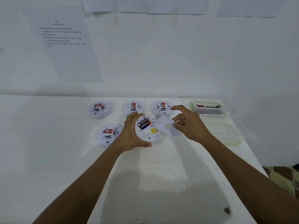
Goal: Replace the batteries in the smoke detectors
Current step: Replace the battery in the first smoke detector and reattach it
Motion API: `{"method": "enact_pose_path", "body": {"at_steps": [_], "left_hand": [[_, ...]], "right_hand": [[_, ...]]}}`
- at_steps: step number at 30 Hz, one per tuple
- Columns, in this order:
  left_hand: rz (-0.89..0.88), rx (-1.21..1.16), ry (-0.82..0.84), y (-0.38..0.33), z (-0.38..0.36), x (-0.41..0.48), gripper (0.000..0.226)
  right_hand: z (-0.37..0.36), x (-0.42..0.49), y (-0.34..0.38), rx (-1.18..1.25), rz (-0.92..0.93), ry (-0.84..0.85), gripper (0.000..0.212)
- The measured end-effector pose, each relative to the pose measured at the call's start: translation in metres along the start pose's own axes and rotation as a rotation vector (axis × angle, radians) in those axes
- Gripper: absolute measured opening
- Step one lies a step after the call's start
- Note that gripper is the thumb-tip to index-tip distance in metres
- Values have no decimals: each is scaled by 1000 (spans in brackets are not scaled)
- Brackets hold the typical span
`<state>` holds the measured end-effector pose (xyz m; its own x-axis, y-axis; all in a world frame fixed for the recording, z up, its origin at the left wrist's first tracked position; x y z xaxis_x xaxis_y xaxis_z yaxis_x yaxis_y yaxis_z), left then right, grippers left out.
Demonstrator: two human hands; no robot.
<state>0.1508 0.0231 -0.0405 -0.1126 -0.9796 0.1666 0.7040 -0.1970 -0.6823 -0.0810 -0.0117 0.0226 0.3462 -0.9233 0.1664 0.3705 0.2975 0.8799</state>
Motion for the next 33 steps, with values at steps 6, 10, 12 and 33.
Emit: {"method": "enact_pose_path", "body": {"at_steps": [6,10,12,33], "left_hand": [[-25,13,34,7,7,0,102],[-65,-22,47,1,5,0,101],[-74,-36,58,-2,4,0,101],[-205,-86,42,-68,-18,24,109]], "right_hand": [[-18,5,-31,-162,-114,189,45],[-23,5,-36,-227,-96,123,39],[-23,4,-29,-202,-37,25,33],[-35,-4,37,-348,-39,-281,50]]}}
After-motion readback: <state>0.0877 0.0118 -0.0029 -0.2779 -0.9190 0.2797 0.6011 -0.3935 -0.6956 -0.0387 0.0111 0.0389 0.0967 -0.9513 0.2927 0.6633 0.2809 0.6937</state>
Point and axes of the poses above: each hand's wrist, its own x-axis towards the middle knuckle, its own z-axis out of the back of the hand, y = z × x, the point moved 4 cm from there along x, towards the middle knuckle, and after that the axes turned 14 degrees about x, right-handed, at the moved point
